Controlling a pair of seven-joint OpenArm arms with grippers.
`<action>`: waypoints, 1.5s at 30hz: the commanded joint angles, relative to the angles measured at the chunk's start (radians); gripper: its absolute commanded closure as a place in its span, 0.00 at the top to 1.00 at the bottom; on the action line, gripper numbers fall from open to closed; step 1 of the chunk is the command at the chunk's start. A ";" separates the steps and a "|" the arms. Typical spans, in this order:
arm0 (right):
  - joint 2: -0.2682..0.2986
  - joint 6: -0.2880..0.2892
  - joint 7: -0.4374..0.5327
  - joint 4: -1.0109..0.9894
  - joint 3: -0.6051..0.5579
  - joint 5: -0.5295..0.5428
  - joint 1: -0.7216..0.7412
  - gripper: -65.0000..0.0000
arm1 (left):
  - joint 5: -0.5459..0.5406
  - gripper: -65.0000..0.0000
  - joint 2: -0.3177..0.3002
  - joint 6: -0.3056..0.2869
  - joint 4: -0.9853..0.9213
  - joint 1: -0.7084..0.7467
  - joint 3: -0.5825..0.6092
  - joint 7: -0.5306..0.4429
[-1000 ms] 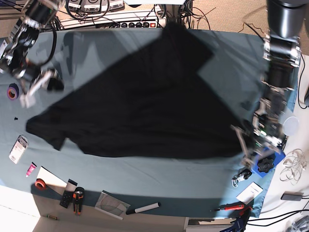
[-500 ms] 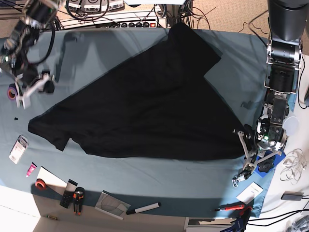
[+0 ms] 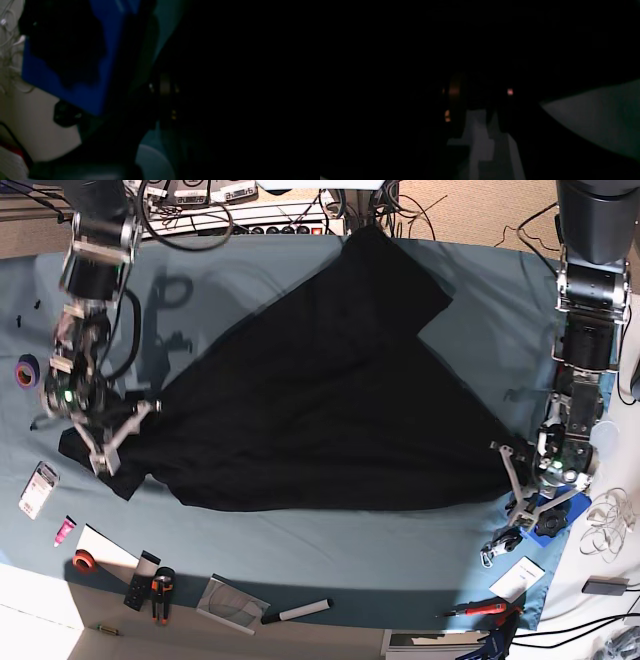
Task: Layout the t-shirt on the table in an organized manner, then fold the t-shirt properly
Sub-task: 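Sweep the right gripper across the shirt to gather its loose side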
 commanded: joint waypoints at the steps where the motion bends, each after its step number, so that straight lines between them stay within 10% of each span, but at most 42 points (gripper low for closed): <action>1: 0.015 -0.009 0.019 -0.008 0.002 -0.027 0.042 0.31 | 0.015 0.00 -0.030 0.013 0.015 -0.033 -0.006 -0.002; 11: 0.019 0.033 -0.070 -0.044 0.003 0.017 0.264 0.31 | -0.045 0.00 -0.056 0.014 0.016 -0.032 -0.027 0.030; 17: 0.018 0.241 -0.309 0.016 0.003 0.457 0.259 0.31 | -0.048 0.00 -0.055 0.012 0.016 -0.032 -0.033 0.029; 23: -0.040 0.252 -0.344 0.132 -0.003 0.897 0.245 0.31 | -0.048 0.00 -0.055 0.012 0.016 -0.032 -0.033 0.025; 36: -0.131 0.252 -0.343 0.151 -0.716 0.447 0.246 0.31 | -0.049 0.00 -0.056 0.012 0.016 -0.033 -0.033 0.017; 45: -0.140 0.252 -0.246 0.152 -1.013 0.440 0.245 0.31 | -0.049 0.00 -0.056 0.012 0.016 -0.033 -0.033 0.008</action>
